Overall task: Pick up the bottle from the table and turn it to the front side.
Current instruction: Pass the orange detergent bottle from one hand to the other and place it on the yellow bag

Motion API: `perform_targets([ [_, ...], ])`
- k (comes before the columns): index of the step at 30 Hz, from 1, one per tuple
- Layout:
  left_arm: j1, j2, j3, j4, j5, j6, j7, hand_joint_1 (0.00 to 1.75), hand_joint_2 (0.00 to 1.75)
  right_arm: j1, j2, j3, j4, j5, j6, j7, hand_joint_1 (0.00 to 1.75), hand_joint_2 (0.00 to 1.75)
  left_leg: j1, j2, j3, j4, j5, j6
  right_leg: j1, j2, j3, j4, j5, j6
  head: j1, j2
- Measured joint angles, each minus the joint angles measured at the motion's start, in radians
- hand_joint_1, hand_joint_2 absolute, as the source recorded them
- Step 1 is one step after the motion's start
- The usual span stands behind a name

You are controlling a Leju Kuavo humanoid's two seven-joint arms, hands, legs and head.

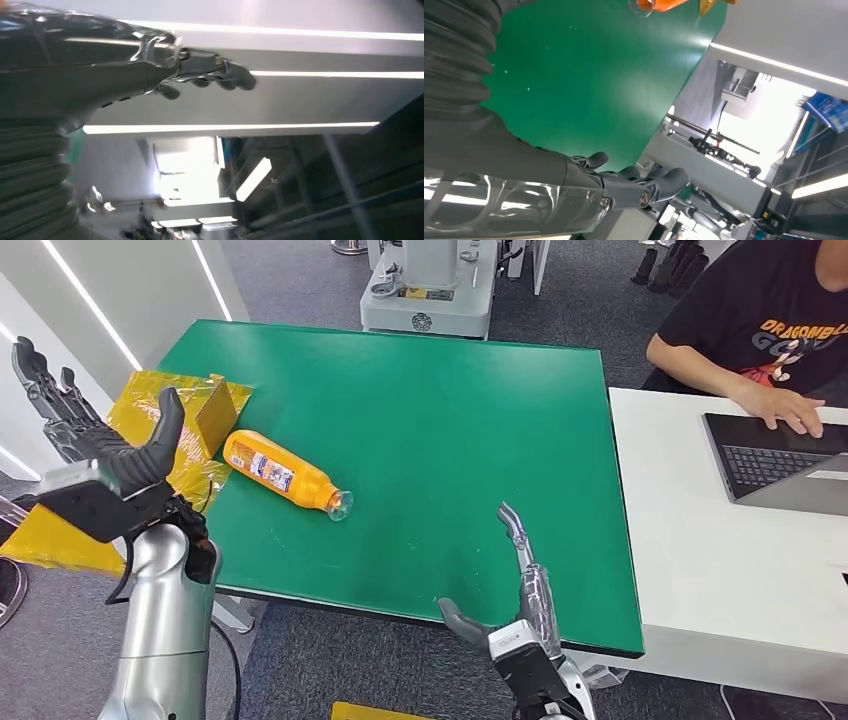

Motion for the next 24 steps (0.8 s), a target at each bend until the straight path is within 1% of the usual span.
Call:
perform_targets([
  [2,0.058,-0.017,-0.061,-0.085,0.125,-0.030,0.005,0.00,1.75,-0.001,-0.003,0.004,0.005,-0.011,-0.011,0.002,0.00,1.75,0.000,0.000,0.000,0.000,0.000,0.000,0.000,0.000,0.000,-0.001,0.000,0.000,0.000,0.000],
  [4,0.108,-0.021,-0.128,-0.154,0.190,-0.043,0.007,0.00,1.75,-0.001,-0.007,0.006,0.006,-0.015,-0.019,0.006,0.00,1.75,0.000,0.000,0.000,0.000,-0.001,0.000,0.000,0.000,0.000,-0.001,0.000,0.000,0.000,0.000],
  [8,0.181,-0.019,-0.238,-0.237,0.244,-0.087,0.013,0.00,1.75,0.004,-0.012,0.008,0.005,-0.012,-0.036,0.013,0.00,1.75,0.000,0.000,-0.001,0.000,-0.001,0.000,0.000,0.000,0.000,-0.001,-0.001,0.001,0.000,0.000],
  [11,0.216,-0.013,-0.298,-0.271,0.251,-0.113,0.013,0.00,1.75,0.009,-0.013,0.008,0.003,-0.011,-0.040,0.016,0.00,1.75,0.000,0.000,0.000,0.000,-0.001,0.000,0.000,0.000,0.000,-0.001,-0.001,0.001,0.000,0.000],
  [15,0.241,-0.003,-0.335,-0.308,0.236,-0.133,0.009,0.00,1.75,0.012,-0.014,0.008,0.002,-0.010,-0.051,0.018,0.00,1.75,0.000,0.000,0.000,0.000,-0.001,0.000,0.000,0.000,0.000,-0.001,-0.001,0.001,0.000,0.000],
  [24,0.263,0.008,-0.362,-0.329,0.165,-0.137,0.020,0.00,1.75,0.017,-0.010,0.007,-0.014,-0.009,-0.074,0.010,0.00,1.75,0.000,0.000,0.000,0.000,-0.001,0.000,0.000,0.000,0.000,0.000,-0.001,0.001,0.000,0.000],
])
